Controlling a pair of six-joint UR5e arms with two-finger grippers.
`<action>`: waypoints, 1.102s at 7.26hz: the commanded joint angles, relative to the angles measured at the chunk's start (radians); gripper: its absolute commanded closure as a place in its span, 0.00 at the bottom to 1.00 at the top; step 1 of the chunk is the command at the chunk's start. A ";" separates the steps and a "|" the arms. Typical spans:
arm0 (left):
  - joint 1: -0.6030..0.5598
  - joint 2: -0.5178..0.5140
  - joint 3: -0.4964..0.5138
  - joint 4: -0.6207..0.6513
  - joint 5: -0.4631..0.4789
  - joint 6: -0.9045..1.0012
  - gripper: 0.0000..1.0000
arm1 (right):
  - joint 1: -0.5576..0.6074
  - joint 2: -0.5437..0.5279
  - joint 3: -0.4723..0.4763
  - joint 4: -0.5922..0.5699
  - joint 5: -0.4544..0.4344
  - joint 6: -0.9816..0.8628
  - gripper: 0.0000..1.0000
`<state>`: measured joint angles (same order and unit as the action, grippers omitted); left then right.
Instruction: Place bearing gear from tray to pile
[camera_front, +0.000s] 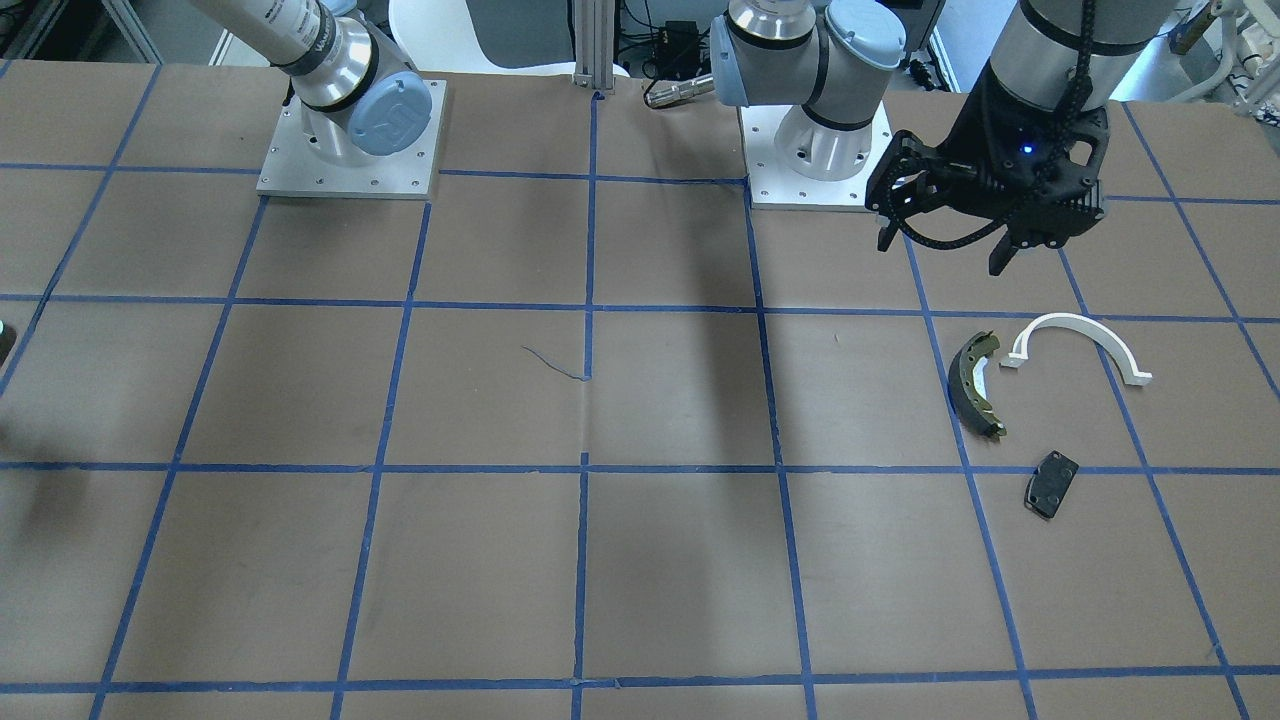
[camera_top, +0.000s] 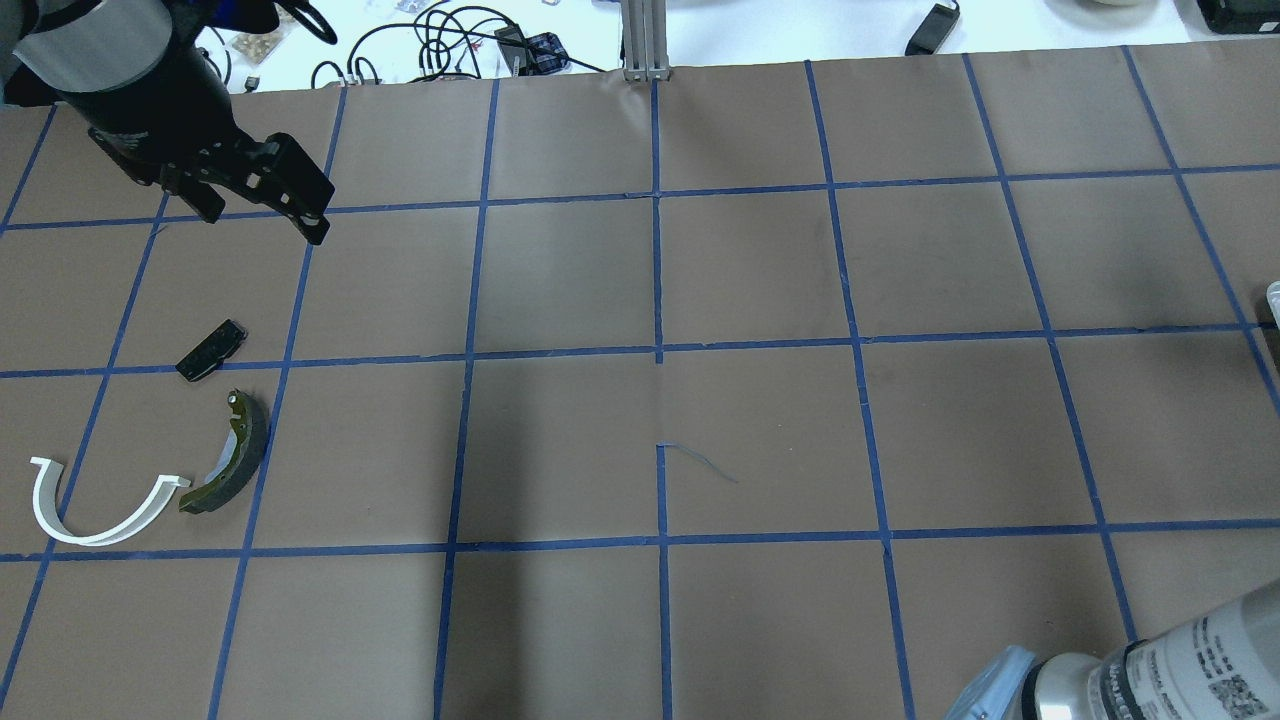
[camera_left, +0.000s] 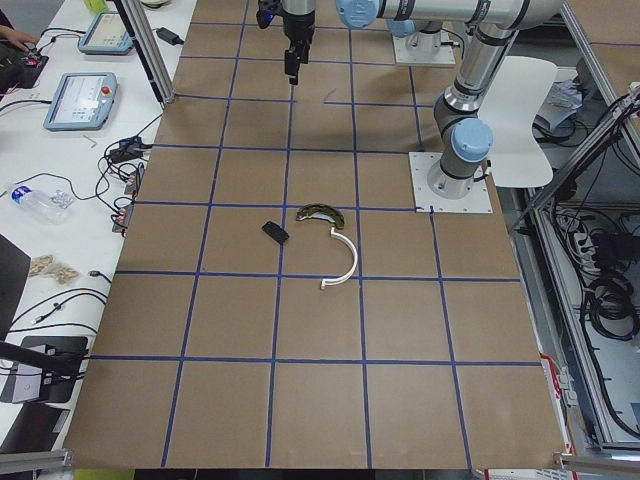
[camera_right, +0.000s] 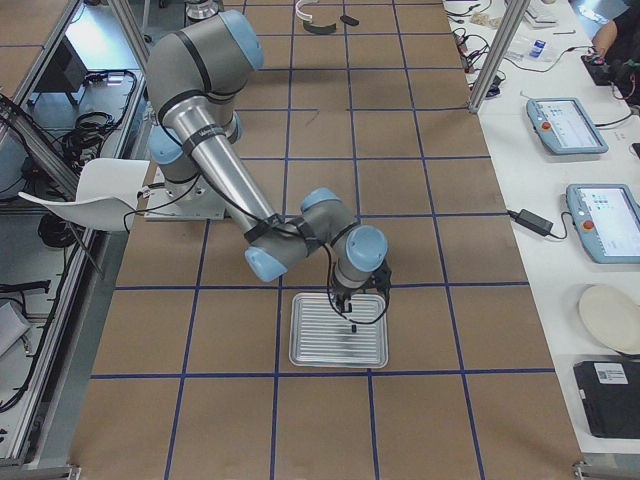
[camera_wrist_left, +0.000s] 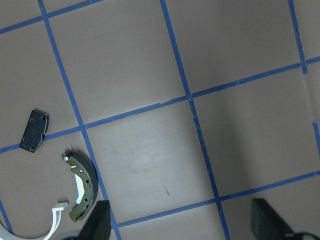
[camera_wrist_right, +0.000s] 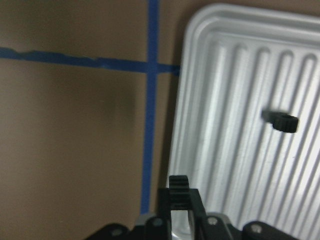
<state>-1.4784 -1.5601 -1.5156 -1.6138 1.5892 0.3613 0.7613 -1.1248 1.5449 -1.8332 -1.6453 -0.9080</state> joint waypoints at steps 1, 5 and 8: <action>0.000 0.002 0.000 0.000 0.002 -0.002 0.00 | 0.347 -0.082 0.017 0.174 0.016 0.401 1.00; 0.000 0.005 0.000 -0.001 0.003 -0.002 0.00 | 0.888 -0.052 0.026 0.065 0.259 1.112 1.00; 0.001 0.003 0.000 0.000 0.000 -0.001 0.00 | 1.114 0.061 0.024 -0.216 0.349 1.409 0.97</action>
<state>-1.4780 -1.5568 -1.5156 -1.6140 1.5895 0.3599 1.7965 -1.1215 1.5695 -1.9099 -1.3438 0.3947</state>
